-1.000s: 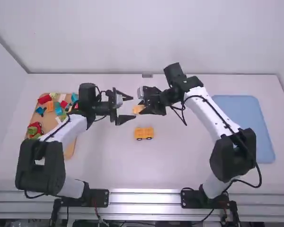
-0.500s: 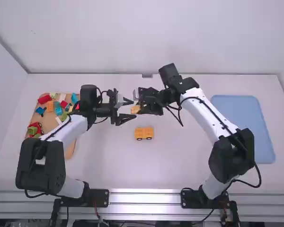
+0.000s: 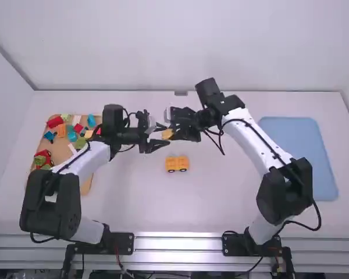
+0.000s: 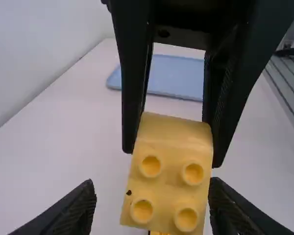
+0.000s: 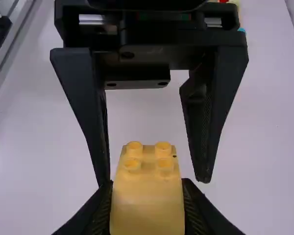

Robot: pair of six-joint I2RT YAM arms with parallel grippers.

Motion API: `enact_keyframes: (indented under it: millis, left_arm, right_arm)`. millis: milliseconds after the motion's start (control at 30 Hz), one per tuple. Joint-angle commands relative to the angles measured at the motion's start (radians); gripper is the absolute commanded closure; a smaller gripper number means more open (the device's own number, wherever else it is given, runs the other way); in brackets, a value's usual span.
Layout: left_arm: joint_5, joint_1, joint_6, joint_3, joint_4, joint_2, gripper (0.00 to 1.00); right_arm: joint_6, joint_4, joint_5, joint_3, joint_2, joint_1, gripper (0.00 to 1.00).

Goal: Assemble lego blocks to make yellow taxi

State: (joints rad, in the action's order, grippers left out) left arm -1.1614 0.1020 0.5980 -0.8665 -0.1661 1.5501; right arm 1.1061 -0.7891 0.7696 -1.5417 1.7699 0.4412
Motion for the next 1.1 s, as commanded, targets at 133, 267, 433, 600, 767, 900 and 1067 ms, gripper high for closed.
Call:
enact_keyframes:
  millis: [133, 267, 433, 600, 767, 900, 1067]
  left_arm:
    - [0.003, -0.007, 0.000, 0.004, -0.003, 0.004, 0.44]
    - [0.002, 0.000, 0.000, 0.004, -0.003, 0.004, 0.46]
    - [-0.001, -0.006, 0.000, 0.004, -0.004, 0.004, 0.54]
    - [-0.001, 0.003, 0.000, 0.004, -0.003, 0.004, 0.55]
    - [-0.001, 0.003, 0.000, 0.004, -0.004, 0.004, 0.66]
    - [-0.002, 0.003, 0.000, 0.004, -0.003, 0.004, 0.70]
    - [-0.002, 0.003, 0.000, 0.004, -0.003, 0.004, 0.72]
  right_arm:
    - [-0.003, -0.005, -0.019, -0.028, 0.003, 0.007, 0.87]
    - [-0.003, -0.008, -0.032, -0.028, 0.003, 0.008, 0.87]
    - [-0.002, -0.011, -0.042, -0.028, 0.003, 0.011, 0.87]
    - [-0.003, -0.008, -0.034, -0.028, 0.003, 0.010, 0.87]
    - [-0.007, -0.008, -0.037, -0.028, 0.003, 0.008, 0.86]
    - [-0.010, -0.007, -0.037, -0.028, 0.003, 0.010, 0.83]
    - [-0.010, -0.007, -0.038, -0.028, 0.003, 0.013, 0.70]
